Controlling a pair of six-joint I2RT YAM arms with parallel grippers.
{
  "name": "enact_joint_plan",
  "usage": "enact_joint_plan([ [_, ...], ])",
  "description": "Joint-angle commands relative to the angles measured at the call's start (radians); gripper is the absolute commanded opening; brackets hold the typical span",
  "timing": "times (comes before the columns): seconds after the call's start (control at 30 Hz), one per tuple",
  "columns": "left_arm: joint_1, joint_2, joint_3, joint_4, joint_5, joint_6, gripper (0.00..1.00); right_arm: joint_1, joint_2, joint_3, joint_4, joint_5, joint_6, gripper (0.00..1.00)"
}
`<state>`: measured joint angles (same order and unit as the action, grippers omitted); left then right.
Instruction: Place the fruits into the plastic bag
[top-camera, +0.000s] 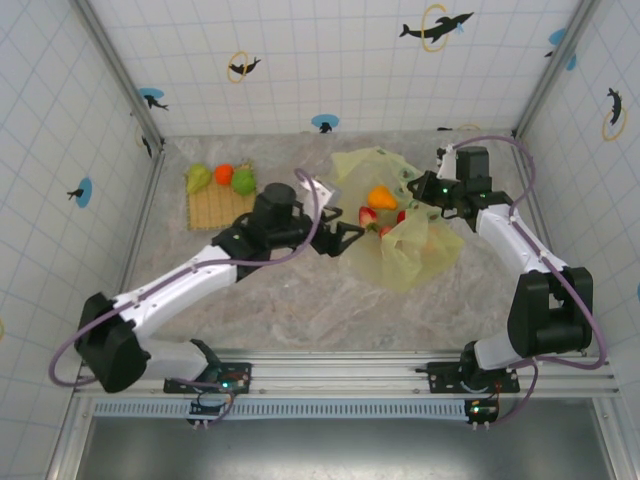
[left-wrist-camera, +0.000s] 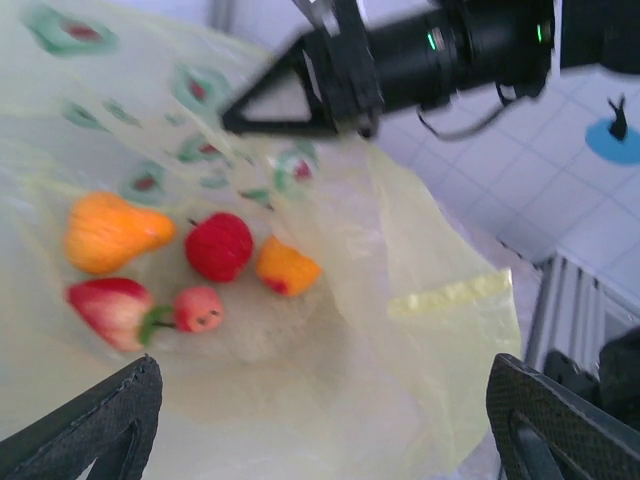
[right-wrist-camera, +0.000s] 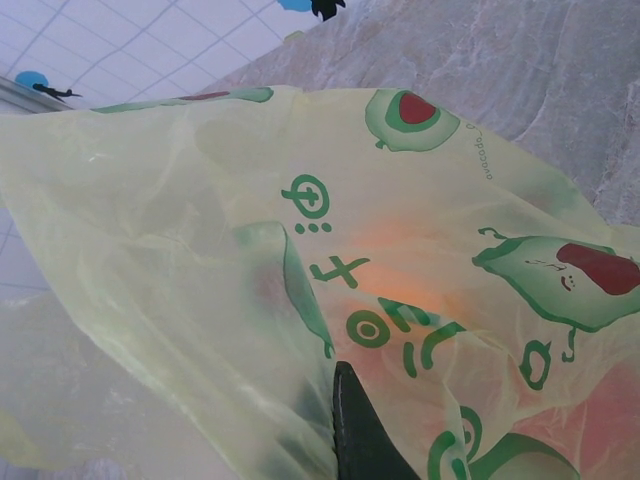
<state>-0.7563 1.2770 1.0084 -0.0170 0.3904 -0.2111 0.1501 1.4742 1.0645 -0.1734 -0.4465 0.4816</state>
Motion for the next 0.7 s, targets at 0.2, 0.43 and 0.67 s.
enact_joint_plan([
  [0.2, 0.183, -0.086, -0.003, -0.073, -0.547, -0.159, 0.88, -0.004, -0.003, -0.026, 0.039, -0.017, 0.002, 0.0],
  [0.43, 0.347, 0.005, -0.068, -0.017, -0.676, -0.248, 0.89, -0.004, -0.005, -0.031, 0.036, -0.017, -0.003, 0.0],
  [0.67, 0.48, 0.245, -0.041, 0.04, -0.593, -0.304, 0.92, -0.003, 0.001, -0.028, 0.037, -0.02, -0.002, 0.0],
])
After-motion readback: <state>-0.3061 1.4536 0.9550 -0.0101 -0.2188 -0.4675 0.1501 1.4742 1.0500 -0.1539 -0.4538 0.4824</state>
